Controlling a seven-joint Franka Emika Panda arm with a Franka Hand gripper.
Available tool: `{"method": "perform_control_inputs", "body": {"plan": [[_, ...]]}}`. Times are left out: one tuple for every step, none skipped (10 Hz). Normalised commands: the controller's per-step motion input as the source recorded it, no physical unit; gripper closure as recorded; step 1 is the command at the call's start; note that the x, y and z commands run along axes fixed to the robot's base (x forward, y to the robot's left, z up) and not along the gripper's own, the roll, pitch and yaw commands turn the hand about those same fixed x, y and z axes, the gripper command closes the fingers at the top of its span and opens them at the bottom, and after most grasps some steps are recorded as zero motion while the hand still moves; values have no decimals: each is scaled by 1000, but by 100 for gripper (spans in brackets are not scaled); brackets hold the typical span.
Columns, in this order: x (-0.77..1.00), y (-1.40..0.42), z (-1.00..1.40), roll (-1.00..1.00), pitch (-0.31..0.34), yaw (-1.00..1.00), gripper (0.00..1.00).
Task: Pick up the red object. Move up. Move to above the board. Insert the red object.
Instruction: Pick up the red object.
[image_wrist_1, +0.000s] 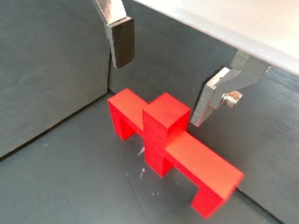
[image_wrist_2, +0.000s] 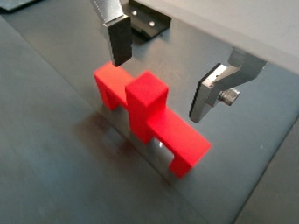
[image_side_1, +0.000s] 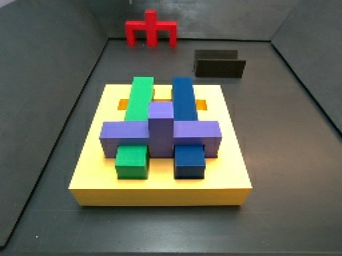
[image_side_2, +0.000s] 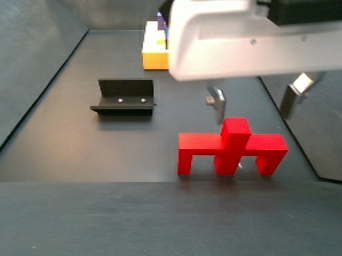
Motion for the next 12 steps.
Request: {"method": "perform_control_inputs", "body": {"plan": [[-54,63,-374,0,0,-3,0],[34,0,-343,-6,0,-160,0],[169,0,-246,0,30,-309,0],[120,23,-211,0,36,-303,0],[51,51,-180,0,19,-263,0],[0,60,-163,0,0,-80,0],[149,0,-103,0,0,34,0],[100,0,-131,0,0,40,0],[83,0,-151,0,0,20,0],[177,0,-137,0,0,0,0],[226,0,-140,9,0,0,0],[183,0,-129,9,0,0,0]]}}
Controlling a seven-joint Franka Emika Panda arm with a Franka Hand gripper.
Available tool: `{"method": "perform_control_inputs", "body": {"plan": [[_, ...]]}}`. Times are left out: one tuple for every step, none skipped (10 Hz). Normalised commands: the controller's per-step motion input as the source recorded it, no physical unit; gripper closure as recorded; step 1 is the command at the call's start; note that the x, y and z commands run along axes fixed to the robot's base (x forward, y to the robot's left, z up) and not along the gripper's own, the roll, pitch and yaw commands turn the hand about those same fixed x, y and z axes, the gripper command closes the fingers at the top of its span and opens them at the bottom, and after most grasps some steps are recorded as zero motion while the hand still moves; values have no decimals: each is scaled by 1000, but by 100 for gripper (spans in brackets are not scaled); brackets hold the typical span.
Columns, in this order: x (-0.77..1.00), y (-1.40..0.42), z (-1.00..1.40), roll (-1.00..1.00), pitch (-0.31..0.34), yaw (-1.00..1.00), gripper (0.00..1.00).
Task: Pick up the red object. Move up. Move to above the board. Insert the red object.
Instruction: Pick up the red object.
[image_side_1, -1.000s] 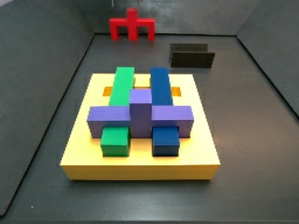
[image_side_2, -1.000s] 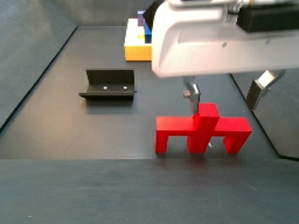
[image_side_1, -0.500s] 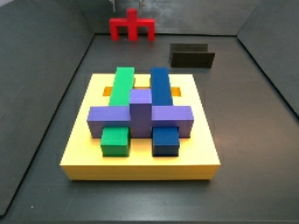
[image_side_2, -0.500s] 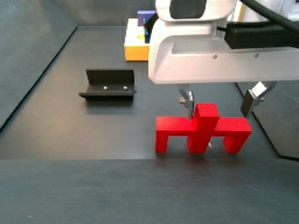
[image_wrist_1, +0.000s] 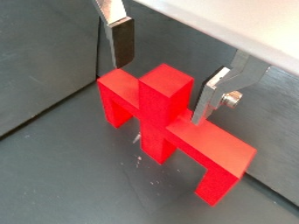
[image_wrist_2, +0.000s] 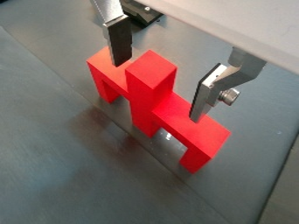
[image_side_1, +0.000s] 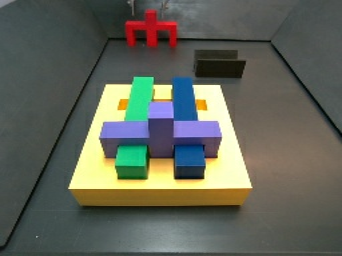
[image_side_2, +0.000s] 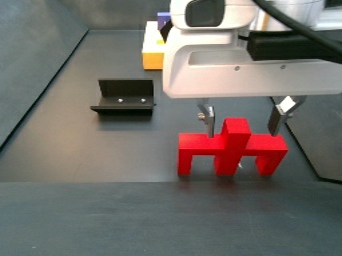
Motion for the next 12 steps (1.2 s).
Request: {"method": "perform_control_inputs", "body": {"plan": [[169,0,-120,9,0,0,0],[31,0,-140,0,0,0,0],[0,0,-120,0,0,0,0],[0,0,-40,0,0,0,0],[0,0,0,0,0,0,0],[0,0,0,0,0,0,100],[0,0,0,0,0,0,100],[0,0,0,0,0,0,100],[0,0,0,0,0,0,100],[0,0,0,0,0,0,100],[0,0,0,0,0,0,100],[0,0,0,0,0,0,100]]}}
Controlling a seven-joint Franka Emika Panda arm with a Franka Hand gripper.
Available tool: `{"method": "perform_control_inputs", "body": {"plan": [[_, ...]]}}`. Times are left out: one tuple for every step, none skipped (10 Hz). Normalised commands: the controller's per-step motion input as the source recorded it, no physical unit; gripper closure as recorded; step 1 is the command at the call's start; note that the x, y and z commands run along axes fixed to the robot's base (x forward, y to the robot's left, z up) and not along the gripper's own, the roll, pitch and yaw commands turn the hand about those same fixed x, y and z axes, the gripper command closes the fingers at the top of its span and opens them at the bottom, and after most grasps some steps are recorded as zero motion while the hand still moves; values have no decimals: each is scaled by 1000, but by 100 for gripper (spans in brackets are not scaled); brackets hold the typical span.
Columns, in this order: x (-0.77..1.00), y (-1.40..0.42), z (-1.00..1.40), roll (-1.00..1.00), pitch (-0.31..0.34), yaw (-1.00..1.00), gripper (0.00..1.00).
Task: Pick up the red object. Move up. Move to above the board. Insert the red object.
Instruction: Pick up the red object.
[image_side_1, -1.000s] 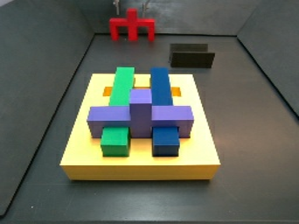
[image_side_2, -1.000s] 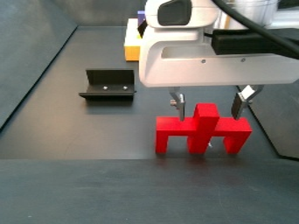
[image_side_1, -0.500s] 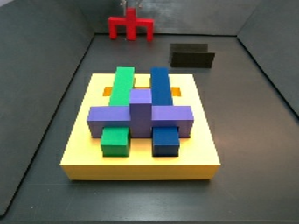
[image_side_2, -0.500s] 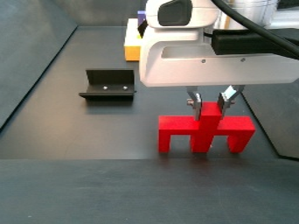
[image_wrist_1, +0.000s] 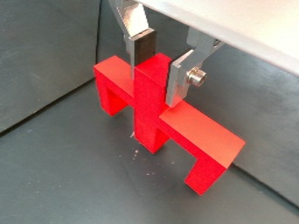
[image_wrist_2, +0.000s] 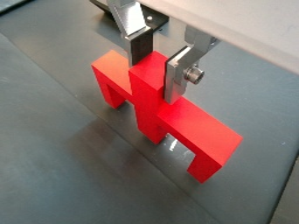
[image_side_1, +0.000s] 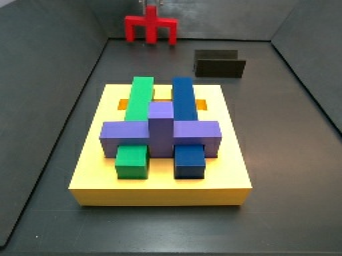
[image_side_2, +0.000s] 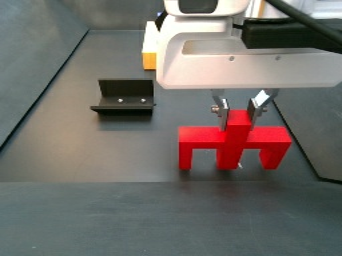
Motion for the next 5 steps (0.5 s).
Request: {"method": "perform_control_inputs", "body": {"plan": [[0,0,0,0,0,0,100],[0,0,0,0,0,0,100],[0,0,0,0,0,0,100],[0,0,0,0,0,0,100],[0,0,0,0,0,0,100]]}}
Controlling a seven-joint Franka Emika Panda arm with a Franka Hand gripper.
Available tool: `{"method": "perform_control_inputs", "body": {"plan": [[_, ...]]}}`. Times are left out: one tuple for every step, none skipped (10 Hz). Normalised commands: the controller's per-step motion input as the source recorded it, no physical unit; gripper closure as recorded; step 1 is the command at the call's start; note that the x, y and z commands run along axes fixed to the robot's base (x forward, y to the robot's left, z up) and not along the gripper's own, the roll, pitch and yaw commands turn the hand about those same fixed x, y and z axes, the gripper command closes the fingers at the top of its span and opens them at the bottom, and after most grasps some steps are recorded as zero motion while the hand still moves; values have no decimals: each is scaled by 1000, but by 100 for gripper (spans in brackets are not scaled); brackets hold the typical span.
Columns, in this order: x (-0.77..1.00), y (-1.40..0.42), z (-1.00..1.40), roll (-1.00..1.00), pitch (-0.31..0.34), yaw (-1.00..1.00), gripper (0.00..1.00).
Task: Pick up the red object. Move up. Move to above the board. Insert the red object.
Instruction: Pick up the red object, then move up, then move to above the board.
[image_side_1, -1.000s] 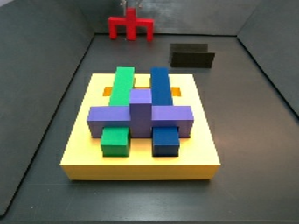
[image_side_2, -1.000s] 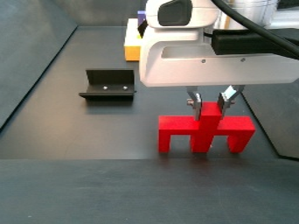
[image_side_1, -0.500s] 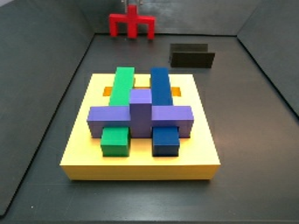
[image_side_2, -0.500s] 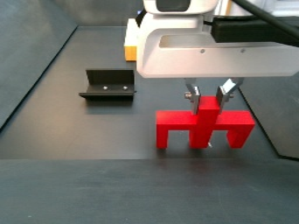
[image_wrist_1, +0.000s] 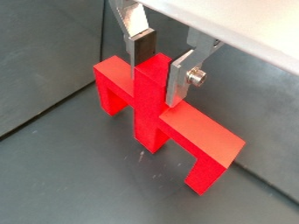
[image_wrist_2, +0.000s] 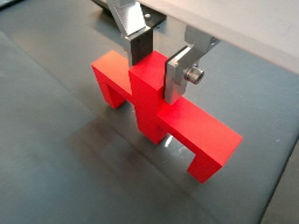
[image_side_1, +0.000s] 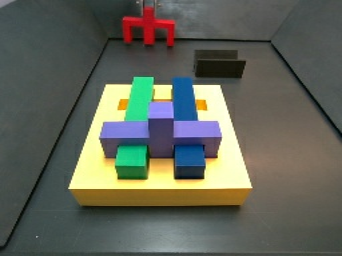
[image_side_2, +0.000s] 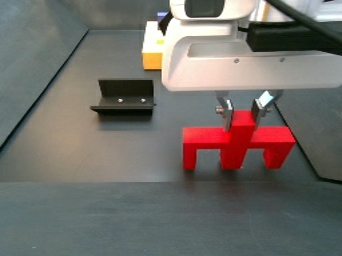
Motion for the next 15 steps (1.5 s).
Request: {"method": "perform_control_inputs", "body": {"plan": [[0,0,0,0,0,0,100],[0,0,0,0,0,0,100],[0,0,0,0,0,0,100],[0,0,0,0,0,0,100],[0,0,833,0,0,0,100],[-64,-29,761,-11,37,57,100],[-75,-33,484,50,46,45,100],[-28,-30,229,92,42,36,100],[0,0,1400,0,0,0,100],[-31,3,1400,-55,17,-2,100],[-54,-8,1400,-35,23,-5,100],[23,6,1400,6,16,-2,100],[43,21,874,-5,51,-2,100],[37,11,517,4,96,-2,100],[36,-1,188,13,72,3,100]]}}
